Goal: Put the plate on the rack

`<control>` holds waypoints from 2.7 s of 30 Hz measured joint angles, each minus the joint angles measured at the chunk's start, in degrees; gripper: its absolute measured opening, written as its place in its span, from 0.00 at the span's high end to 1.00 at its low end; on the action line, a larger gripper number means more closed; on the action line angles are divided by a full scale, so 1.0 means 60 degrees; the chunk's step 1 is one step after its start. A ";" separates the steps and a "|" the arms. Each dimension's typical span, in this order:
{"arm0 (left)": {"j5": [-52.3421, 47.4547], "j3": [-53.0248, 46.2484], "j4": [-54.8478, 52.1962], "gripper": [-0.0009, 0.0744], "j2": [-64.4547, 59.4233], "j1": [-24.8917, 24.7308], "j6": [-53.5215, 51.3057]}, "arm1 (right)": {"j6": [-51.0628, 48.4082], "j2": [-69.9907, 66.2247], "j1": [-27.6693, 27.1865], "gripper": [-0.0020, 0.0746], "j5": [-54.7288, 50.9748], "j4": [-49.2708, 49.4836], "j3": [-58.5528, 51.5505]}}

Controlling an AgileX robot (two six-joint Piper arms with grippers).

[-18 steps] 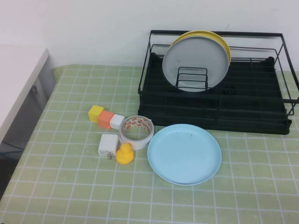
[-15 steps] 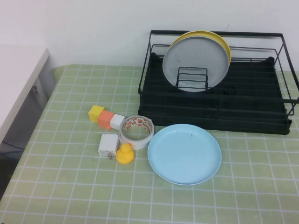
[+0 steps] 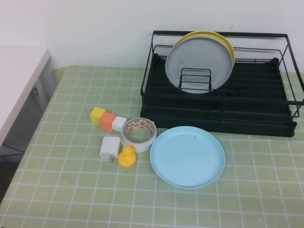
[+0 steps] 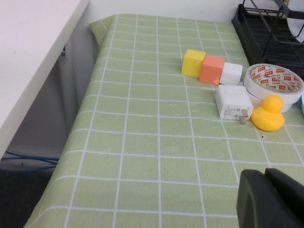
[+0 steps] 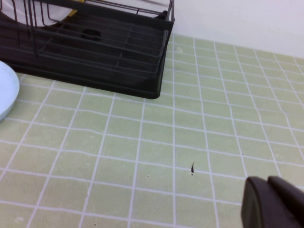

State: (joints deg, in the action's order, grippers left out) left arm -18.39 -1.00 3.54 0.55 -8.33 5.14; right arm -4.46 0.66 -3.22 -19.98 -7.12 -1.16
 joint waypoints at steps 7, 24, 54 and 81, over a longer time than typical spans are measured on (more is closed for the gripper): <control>0.0018 0.0000 0.0109 0.99 0.0000 0.0000 0.0000 | 0.0033 0.0000 0.0000 0.97 0.0000 0.0000 0.0000; 0.3703 -0.0018 0.9565 0.99 0.0000 0.0000 0.1872 | 0.1551 0.0000 0.0000 0.97 0.0430 0.6902 -0.0061; -0.2167 0.4861 0.6272 0.99 -0.6169 0.0000 -0.3654 | 0.0616 0.0000 0.0000 0.97 0.0752 0.7322 -0.0061; -0.3889 1.2108 0.0299 0.95 -1.6070 -0.3598 0.0493 | 0.0465 0.0000 0.0000 0.97 0.0297 0.7428 -0.0061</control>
State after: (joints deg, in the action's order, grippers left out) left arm -41.72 71.65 5.34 -95.87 -29.91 8.09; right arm -1.67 0.66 -3.22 -18.20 37.45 -1.53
